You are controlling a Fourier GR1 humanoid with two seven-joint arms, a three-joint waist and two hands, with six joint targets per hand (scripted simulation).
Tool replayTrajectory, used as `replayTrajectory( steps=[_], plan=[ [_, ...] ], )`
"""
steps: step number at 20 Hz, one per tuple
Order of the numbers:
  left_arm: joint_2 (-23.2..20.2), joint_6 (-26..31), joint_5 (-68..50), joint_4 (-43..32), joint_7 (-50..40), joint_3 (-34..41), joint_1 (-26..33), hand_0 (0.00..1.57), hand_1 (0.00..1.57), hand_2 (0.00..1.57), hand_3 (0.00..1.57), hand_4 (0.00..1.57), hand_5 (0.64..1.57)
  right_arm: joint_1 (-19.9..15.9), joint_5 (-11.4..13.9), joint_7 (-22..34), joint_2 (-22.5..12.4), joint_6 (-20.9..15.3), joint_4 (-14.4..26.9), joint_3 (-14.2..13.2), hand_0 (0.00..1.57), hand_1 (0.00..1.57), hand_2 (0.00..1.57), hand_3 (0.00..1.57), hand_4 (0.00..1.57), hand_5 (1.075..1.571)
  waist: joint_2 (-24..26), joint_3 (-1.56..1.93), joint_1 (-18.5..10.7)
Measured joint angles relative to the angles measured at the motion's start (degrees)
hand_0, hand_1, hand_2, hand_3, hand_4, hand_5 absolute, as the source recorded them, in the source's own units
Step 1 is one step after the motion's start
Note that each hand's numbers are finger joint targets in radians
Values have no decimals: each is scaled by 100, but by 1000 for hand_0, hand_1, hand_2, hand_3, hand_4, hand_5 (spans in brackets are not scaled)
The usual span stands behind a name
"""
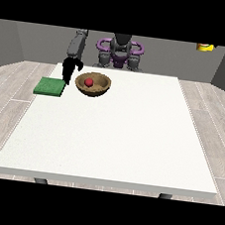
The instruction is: Pick the cup and pour the ball into the bowl, then pick the bowl and place it on the pad
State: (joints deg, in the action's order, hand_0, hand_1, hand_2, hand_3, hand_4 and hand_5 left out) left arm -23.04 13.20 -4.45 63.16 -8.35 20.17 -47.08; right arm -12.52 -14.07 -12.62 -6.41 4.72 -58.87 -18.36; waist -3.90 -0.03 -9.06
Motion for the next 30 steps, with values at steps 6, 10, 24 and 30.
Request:
replayTrajectory(
  steps=[6, 10, 24, 30],
  plan=[
    [-376, 395, -440, 305, -140, 211, 347, 0, 0, 0, 0, 1009, 1536, -301, 32, -558, -9, 84, 865, -22, 0, 0, 0, 0, 536, 1554, -69, 5, 20],
    [-554, 488, -651, 500, -174, 321, 547, 0, 0, 0, 0, 1018, 1538, -578, 34, -833, -55, 113, 1391, -37, 0, 0, 0, 0, 514, 1552, -171, 6, 79],
    [-1180, 725, -1202, 714, -352, 629, 640, 0, 0, 0, 0, 1022, 1541, -1117, 133, -1816, 30, -11, 2183, 31, 0, 0, 0, 0, 475, 1549, -491, -80, 194],
    [-1231, 803, -1337, 768, -288, 683, 727, 0, 0, 0, 0, 1018, 1533, -1239, 165, -1809, 116, -470, 2228, 9, 1482, 1482, 1571, 449, 621, 1491, -563, -122, 99]
  ],
)
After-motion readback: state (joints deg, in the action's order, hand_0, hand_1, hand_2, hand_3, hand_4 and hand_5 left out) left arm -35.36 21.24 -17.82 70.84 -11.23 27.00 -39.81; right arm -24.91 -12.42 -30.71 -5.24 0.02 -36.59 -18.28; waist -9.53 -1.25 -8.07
